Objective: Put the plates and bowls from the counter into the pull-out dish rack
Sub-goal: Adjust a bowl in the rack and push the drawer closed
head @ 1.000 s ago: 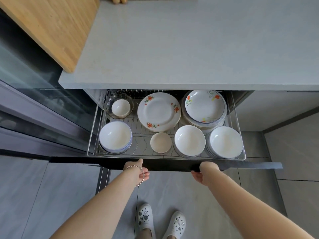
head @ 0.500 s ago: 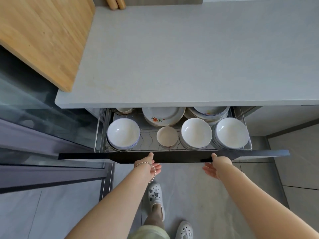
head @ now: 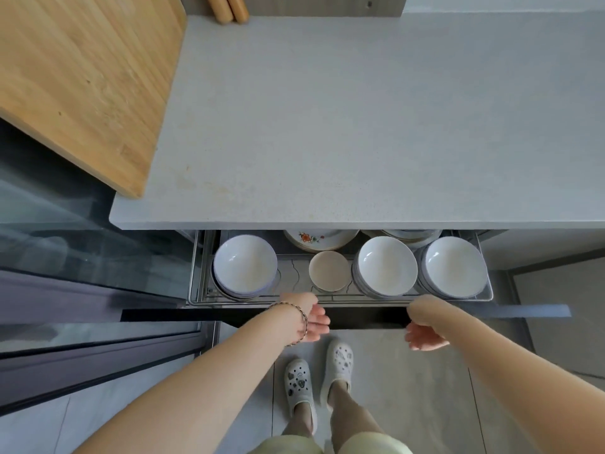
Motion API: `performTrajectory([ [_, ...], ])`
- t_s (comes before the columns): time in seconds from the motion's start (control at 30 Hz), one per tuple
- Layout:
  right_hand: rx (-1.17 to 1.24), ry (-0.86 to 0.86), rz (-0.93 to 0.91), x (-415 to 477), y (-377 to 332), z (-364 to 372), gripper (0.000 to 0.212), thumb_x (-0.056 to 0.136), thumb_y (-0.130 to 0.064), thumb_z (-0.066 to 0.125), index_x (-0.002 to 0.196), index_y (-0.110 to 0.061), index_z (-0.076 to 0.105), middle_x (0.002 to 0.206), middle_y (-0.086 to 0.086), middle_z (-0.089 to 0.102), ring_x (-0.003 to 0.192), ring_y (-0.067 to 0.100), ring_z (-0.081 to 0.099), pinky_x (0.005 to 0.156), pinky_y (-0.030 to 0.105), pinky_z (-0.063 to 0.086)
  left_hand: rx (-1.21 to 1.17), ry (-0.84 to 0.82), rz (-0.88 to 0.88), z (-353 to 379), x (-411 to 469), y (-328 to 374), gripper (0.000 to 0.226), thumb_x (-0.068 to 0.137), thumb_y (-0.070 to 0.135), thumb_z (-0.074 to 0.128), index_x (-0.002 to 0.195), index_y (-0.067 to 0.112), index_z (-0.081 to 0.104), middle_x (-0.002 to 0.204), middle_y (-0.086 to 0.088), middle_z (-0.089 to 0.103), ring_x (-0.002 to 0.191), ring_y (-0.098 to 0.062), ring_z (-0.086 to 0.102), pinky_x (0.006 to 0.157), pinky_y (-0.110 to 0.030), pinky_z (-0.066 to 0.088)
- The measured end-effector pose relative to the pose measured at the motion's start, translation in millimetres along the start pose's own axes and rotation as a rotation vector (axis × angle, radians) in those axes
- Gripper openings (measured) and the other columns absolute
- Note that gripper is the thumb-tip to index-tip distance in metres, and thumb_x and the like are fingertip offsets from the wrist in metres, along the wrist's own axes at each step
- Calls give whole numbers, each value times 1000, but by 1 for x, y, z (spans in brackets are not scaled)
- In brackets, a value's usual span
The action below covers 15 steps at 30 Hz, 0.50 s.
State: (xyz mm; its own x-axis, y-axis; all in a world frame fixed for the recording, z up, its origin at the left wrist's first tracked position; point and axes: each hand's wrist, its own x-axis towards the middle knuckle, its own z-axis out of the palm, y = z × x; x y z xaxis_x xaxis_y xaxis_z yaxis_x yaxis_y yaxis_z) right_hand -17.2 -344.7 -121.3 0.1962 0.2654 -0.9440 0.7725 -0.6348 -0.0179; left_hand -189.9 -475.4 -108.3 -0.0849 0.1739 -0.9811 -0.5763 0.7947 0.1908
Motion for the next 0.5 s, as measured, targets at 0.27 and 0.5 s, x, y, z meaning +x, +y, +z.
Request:
performTrajectory([
  [0.27, -574, -19, -668, 3, -98, 106, 22, 94, -19, 41, 96, -10, 61, 92, 10, 56, 86, 24, 55, 87, 35, 49, 485, 706, 324, -90, 45, 41, 41, 93, 16, 46, 132, 4, 43, 125, -18, 54, 105, -33, 59, 77, -35, 48],
  [0.5, -478, -251, -545, 69, -128, 203, 70, 92, -35, 46, 150, -11, 16, 138, 14, 48, 85, 23, 55, 79, 32, 44, 397, 640, 88, -150, 102, 51, 64, 86, 20, 59, 140, -2, 34, 139, -21, 47, 124, -35, 49, 90, -33, 43],
])
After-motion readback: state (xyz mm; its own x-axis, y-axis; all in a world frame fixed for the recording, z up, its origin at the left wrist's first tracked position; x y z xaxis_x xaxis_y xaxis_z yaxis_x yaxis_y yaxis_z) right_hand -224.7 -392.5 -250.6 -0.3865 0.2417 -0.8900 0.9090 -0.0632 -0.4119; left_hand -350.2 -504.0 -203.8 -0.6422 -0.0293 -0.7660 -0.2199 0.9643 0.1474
